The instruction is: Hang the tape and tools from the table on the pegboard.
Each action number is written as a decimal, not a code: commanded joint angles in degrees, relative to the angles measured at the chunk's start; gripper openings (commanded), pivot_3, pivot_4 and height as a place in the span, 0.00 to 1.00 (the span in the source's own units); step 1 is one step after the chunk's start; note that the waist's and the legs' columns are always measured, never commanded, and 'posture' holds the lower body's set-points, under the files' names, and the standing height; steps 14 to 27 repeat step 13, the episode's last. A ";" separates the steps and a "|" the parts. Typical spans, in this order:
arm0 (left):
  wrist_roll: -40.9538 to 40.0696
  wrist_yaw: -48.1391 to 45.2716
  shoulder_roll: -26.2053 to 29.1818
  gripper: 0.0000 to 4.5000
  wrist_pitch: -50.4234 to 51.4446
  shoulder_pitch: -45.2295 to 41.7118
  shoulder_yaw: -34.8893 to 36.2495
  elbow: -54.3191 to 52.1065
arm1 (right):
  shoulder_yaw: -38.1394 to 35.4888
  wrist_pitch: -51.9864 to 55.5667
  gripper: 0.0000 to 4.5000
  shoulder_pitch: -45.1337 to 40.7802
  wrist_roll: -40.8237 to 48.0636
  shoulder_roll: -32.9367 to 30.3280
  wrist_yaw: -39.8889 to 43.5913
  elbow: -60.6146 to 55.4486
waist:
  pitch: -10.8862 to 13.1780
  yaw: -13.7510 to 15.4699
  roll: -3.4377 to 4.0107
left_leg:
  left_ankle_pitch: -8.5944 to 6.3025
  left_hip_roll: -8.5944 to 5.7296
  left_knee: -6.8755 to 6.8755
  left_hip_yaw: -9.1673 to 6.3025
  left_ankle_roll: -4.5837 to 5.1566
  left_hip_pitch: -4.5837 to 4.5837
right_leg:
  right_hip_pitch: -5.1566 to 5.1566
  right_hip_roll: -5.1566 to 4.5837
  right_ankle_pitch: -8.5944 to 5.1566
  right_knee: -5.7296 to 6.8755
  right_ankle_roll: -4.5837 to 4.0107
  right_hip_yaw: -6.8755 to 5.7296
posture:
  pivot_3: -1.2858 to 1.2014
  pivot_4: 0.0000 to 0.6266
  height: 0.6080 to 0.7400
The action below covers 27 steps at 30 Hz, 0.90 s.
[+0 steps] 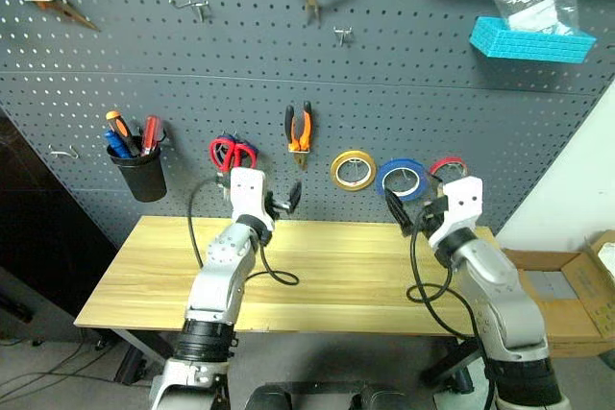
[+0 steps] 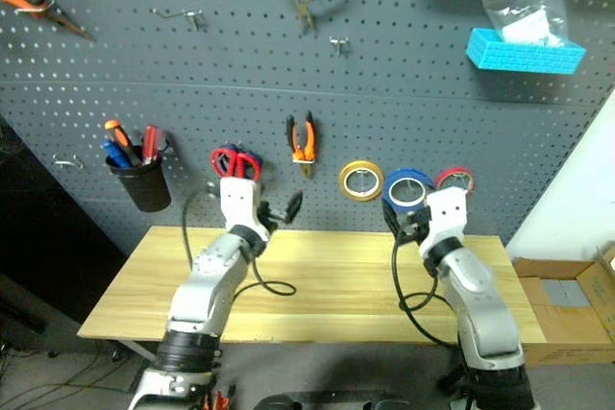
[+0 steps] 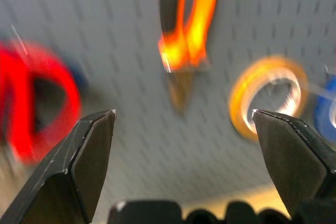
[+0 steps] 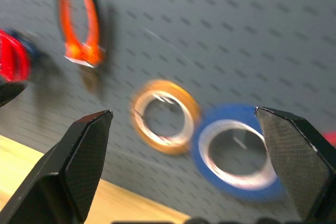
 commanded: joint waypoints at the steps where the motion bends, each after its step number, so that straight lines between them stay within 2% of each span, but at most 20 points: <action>1: 1.05 2.20 0.92 0.99 2.53 0.55 2.11 -0.77 | -2.24 -3.59 1.00 1.55 -1.20 0.04 -1.21 0.90 | 0.00 -0.59 0.02 | 0.00 0.00 0.00 -0.04 0.00 0.02 | 0.00 0.01 0.00 0.02 0.00 0.01 | 0.53 0.00 1.00; 9: 3.40 2.72 5.88 0.99 -0.39 0.13 5.99 4.00 | -4.72 -4.71 1.00 2.63 -2.57 0.46 -3.54 4.73 | -0.04 -1.57 0.12 | 0.00 0.03 -0.03 -0.15 0.00 -0.03 | -0.01 0.02 -0.02 -0.01 -0.02 0.00 | 0.52 0.00 1.00; 13: 5.42 2.65 7.61 0.99 -0.79 0.09 5.66 5.03 | -4.74 -5.60 1.00 2.56 -2.57 0.51 -3.48 6.14 | -0.03 -1.60 0.13 | 0.00 0.03 -0.03 -0.15 0.00 -0.14 | -0.05 -0.06 -0.03 -0.06 0.01 -0.01 | 0.52 0.00 1.00; 27: 5.42 2.65 7.61 0.99 -0.79 0.09 5.66 5.03 | -4.74 -5.60 1.00 2.56 -2.57 0.51 -3.48 6.14 | -0.03 -1.60 0.13 | 0.00 0.03 -0.03 -0.15 0.00 -0.14 | -0.05 -0.06 -0.03 -0.06 0.01 -0.01 | 0.52 0.00 1.00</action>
